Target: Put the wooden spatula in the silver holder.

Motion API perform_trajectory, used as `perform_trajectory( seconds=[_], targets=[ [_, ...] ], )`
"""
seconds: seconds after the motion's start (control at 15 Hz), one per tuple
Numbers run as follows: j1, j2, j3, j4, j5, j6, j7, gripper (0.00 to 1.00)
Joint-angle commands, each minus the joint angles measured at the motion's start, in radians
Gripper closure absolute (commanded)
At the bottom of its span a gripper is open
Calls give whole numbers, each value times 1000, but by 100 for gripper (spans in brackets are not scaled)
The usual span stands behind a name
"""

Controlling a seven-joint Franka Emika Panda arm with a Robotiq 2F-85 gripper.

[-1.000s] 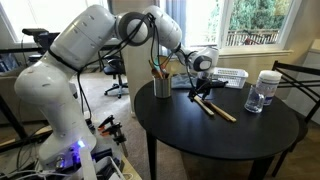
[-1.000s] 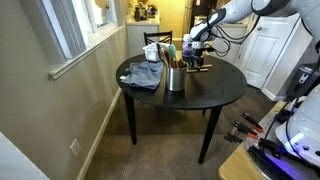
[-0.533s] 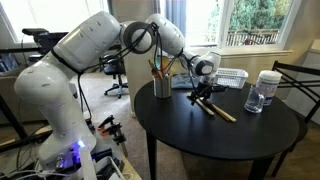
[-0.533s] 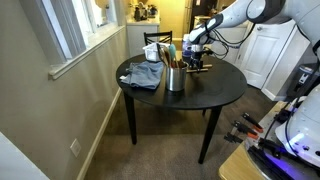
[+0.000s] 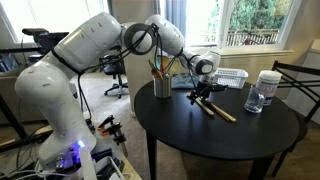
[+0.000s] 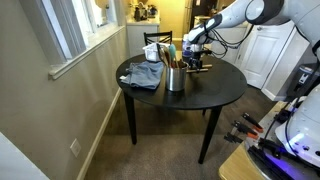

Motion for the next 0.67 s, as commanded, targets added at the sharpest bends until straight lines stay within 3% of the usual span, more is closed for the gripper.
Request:
perform_trajectory(
  seconds=[0.0,0.07,0.13,0.33,0.6],
  targets=[
    [23,3,-7,-3,-22,-6,-32,0],
    [29,4,-9,-4,-30,-6,-35,5],
    [31,4,-7,-5,-35,-5,-41,26],
    [38,6,-7,-4,-45,-4,-46,36],
    [43,3,-12,-5,-56,-2,-50,64]
  ],
)
